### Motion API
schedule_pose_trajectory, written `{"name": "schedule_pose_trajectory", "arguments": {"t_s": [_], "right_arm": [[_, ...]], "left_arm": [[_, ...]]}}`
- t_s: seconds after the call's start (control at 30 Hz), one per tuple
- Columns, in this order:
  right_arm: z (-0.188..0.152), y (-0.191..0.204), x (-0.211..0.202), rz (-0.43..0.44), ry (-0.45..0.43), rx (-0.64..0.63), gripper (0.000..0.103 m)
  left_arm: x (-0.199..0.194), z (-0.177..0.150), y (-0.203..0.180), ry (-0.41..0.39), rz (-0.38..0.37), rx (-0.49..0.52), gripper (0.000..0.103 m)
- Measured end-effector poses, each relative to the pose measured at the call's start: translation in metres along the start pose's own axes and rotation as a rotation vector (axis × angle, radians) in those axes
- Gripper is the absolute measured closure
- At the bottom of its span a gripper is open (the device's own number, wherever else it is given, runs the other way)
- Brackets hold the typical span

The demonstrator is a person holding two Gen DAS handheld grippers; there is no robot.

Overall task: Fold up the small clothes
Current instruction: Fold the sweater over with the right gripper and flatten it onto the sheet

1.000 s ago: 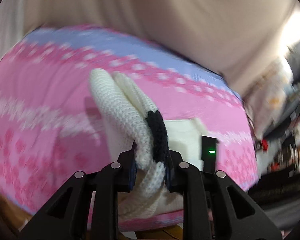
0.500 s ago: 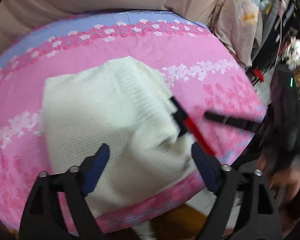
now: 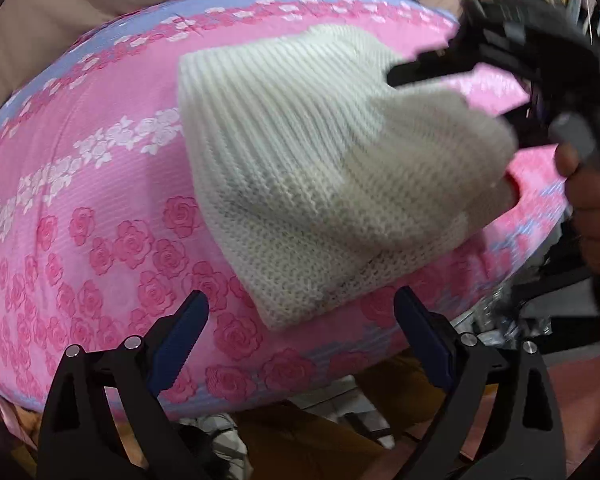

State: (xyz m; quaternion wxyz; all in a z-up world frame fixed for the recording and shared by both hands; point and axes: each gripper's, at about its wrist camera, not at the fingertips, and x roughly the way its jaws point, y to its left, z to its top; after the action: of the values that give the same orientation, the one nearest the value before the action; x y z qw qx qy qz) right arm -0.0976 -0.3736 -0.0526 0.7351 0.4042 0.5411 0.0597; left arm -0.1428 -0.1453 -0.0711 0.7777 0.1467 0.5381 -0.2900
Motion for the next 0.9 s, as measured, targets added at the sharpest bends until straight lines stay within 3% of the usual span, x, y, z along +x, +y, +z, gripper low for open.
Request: {"name": "schedule_pose_trajectory", "arguments": {"t_s": [0.07,0.1,0.13,0.23,0.3,0.37,0.43,0.5,0.67,0.77,0.83,0.9], "right_arm": [[-0.001,0.008,0.008,-0.023,0.014,-0.021,0.033],[0.0,0.015,0.009,-0.041,0.01,-0.04,0.058],[0.001,0.023,0.006,-0.038,-0.001,-0.063,0.077],[-0.002,0.038,-0.047,0.148,-0.139,-0.095,0.08],[-0.007,0.029,-0.067,0.175,-0.176,-0.097,0.08],[-0.014,-0.001,-0.054,0.011,-0.153,-0.104,0.08],[-0.024,-0.048,-0.015,-0.136,-0.052,-0.052,0.081],[-0.031,-0.064,-0.019,-0.031,-0.102,0.027,0.081],[-0.031,-0.035,-0.031,-0.111,-0.113,-0.07,0.066],[-0.039,-0.031,-0.039,-0.092,-0.116,-0.063,0.048],[-0.053,-0.033,-0.043,-0.075,-0.093,-0.059,0.038],[-0.062,-0.04,-0.045,-0.034,-0.053,-0.053,0.035]], "left_arm": [[0.01,0.002,0.005,0.008,0.0,-0.021,0.022],[0.014,0.002,0.011,0.027,-0.028,-0.046,0.053],[0.015,0.004,0.02,0.05,-0.063,-0.092,0.066],[0.009,0.004,0.039,0.038,-0.114,-0.185,0.079],[0.012,0.003,0.038,0.056,-0.119,-0.179,0.081],[0.02,0.0,0.032,0.084,-0.105,-0.163,0.082],[0.021,0.001,0.027,0.092,-0.096,-0.155,0.082],[0.015,0.003,0.027,0.084,-0.094,-0.156,0.082],[-0.005,0.006,0.023,0.055,-0.072,-0.1,0.079],[-0.036,0.009,0.023,-0.021,-0.1,-0.091,0.075],[-0.06,0.015,0.027,-0.087,-0.102,-0.106,0.051],[-0.069,0.025,0.033,-0.136,-0.09,-0.141,0.042]]}}
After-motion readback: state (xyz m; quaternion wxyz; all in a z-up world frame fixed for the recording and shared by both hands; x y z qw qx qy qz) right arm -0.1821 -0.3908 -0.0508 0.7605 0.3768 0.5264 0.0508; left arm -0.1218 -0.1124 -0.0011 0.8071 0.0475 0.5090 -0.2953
